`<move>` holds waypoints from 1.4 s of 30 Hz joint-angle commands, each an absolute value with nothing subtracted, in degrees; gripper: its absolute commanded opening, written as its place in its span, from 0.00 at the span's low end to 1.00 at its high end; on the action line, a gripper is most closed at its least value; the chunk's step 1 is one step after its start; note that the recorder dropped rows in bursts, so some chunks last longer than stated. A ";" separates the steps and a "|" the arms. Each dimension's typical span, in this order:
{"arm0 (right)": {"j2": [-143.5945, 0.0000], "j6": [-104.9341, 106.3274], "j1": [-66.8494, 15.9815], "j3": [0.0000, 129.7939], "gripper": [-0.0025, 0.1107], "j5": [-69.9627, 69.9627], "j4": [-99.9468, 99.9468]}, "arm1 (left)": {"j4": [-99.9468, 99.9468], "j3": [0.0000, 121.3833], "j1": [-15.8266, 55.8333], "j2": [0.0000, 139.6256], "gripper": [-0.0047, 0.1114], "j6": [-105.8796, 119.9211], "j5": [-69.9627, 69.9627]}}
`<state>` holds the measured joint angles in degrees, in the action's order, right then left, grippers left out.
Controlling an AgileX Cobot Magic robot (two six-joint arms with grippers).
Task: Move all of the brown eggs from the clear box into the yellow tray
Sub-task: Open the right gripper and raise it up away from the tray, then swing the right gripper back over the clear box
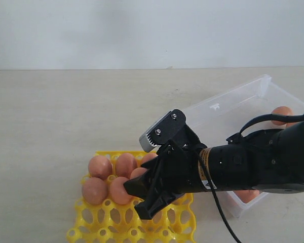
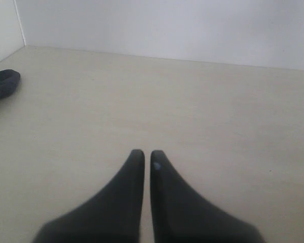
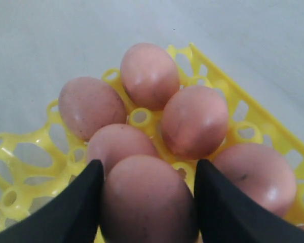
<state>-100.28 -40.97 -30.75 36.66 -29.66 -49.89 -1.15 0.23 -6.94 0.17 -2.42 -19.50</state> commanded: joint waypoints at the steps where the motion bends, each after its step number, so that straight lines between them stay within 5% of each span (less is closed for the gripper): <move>1: -100.12 -40.32 -30.86 36.65 0.39 -30.17 -49.60 | -1.15 0.00 -6.63 0.00 0.08 -2.18 -19.22; 5: -100.12 -40.32 -30.86 36.65 0.39 -30.17 -49.60 | -1.15 0.00 -6.63 0.00 0.08 -2.18 -19.22; 9: -100.12 -40.34 -30.86 36.65 0.51 -30.17 -49.60 | -1.15 0.00 -6.63 0.00 0.08 -2.18 -19.22; 24: -95.33 -41.16 -30.86 36.65 0.51 -30.39 -49.48 | -1.15 0.00 -6.63 0.00 0.08 -2.18 -19.22; 32: -81.98 -21.93 -30.86 36.75 0.51 -27.15 -35.47 | -1.15 0.00 -6.63 0.00 0.08 -2.18 -19.22; 35: -77.09 -7.87 -30.86 36.75 0.43 -25.55 -18.84 | -1.15 0.00 -6.63 0.00 0.08 -2.18 -19.22; 41: -68.30 32.68 -30.86 36.75 0.03 -30.89 14.98 | -1.15 0.00 -6.63 0.00 0.08 -2.18 -19.22; 42: -67.46 36.64 -30.86 36.75 0.02 -32.75 18.73 | -1.15 0.00 -6.63 0.00 0.08 -2.18 -19.22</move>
